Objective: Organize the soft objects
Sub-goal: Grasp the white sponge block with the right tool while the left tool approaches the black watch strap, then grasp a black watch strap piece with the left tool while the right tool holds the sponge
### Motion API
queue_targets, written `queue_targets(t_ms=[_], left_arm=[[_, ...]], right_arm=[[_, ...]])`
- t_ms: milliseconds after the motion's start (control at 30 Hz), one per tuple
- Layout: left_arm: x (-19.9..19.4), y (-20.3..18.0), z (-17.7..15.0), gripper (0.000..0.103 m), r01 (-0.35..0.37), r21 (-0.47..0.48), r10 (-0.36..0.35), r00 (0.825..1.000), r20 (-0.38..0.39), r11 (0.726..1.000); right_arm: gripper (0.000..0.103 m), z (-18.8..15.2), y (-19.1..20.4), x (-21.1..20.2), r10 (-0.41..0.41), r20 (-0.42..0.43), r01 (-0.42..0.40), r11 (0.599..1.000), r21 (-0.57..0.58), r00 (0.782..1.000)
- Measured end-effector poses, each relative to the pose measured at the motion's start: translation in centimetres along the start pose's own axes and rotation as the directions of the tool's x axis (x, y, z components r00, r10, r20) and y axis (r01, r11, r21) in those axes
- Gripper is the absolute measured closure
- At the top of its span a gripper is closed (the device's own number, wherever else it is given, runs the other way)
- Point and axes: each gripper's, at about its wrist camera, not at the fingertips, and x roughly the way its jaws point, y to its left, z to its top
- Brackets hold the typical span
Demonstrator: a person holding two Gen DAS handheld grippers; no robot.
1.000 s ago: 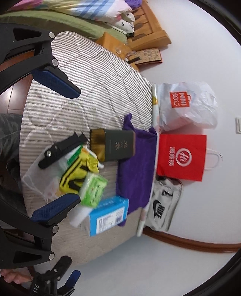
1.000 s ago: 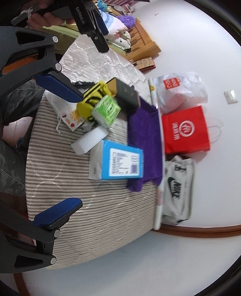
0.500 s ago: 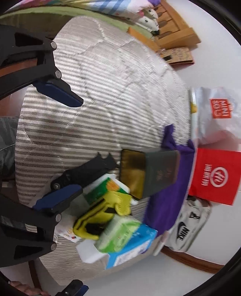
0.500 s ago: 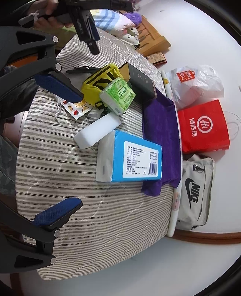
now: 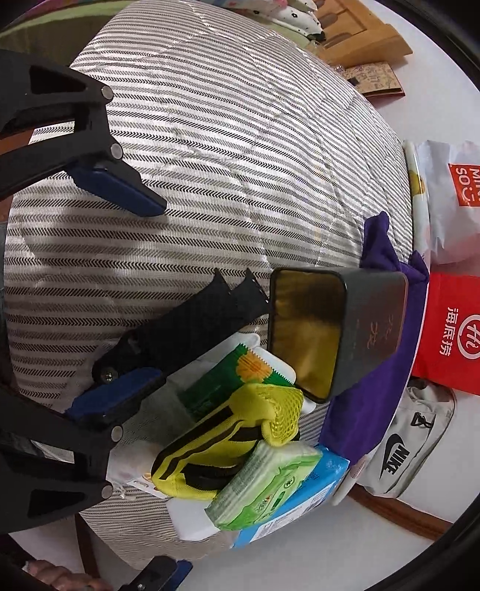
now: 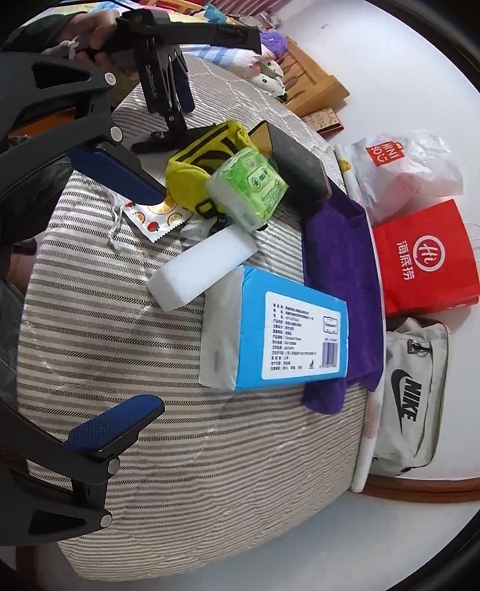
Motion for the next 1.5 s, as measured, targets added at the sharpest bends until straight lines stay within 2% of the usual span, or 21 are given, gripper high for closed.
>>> queue_targets(t_ms=[167, 400, 467, 533, 633, 700, 800, 1067, 1233, 1500], left_arm=[[0.0, 0.8, 0.3, 0.020, -0.001, -0.001, 0.001, 1.000, -0.006, 1.000], [0.0, 1.1, 0.4, 0.019, 0.012, -0.016, -0.012, 1.000, -0.002, 1.000], [0.0, 1.0, 0.5, 0.020, 0.031, -0.014, -0.031, 0.999, -0.009, 0.999], [-0.1, 1.0, 0.6, 0.020, 0.061, -0.018, -0.062, 0.998, -0.017, 0.998], [0.0, 0.5, 0.5, 0.020, 0.071, -0.013, -0.071, 0.997, -0.014, 0.997], [0.2, -0.1, 0.4, 0.020, 0.044, 0.014, -0.044, 0.999, -0.009, 0.999], [0.2, -0.5, 0.2, 0.019, 0.013, 0.049, -0.013, 1.000, 0.002, 0.999], [-0.4, 1.1, -0.5, 0.019, -0.024, 0.052, 0.024, 1.000, -0.007, 0.998], [-0.5, 2.3, -1.1, 0.019, -0.094, 0.064, 0.094, 0.996, -0.003, 0.994], [-0.2, 2.6, -0.5, 0.020, -0.100, 0.031, 0.100, 0.995, 0.013, 0.994]], right_arm=[[0.003, 0.0, -0.2, 1.4, 0.019, -0.008, -0.019, 1.000, -0.012, 1.000], [0.018, 0.3, 0.9, 3.1, 0.059, -0.030, -0.060, 0.997, -0.038, 0.998], [0.030, 0.4, 1.3, 4.4, 0.038, -0.056, -0.041, 0.998, -0.048, 0.998], [0.052, 0.4, 1.4, 5.3, 0.050, -0.080, -0.053, 0.998, -0.034, 0.996], [0.058, 0.5, 1.3, 6.0, 0.050, -0.075, -0.050, 0.999, -0.005, 0.996], [0.063, 0.5, 1.4, 5.9, 0.034, -0.068, -0.036, 0.999, -0.023, 0.997], [0.063, 0.4, 1.2, 5.0, 0.047, -0.048, -0.049, 0.998, -0.045, 0.998], [0.063, -0.9, 1.1, 1.9, -0.026, -0.003, 0.026, 0.990, -0.138, 1.000], [0.063, -2.1, 0.0, 0.8, -0.055, -0.002, 0.054, 0.989, -0.139, 0.998], [0.063, -3.5, -2.0, -0.6, -0.092, 0.014, 0.093, 0.988, -0.126, 0.996]])
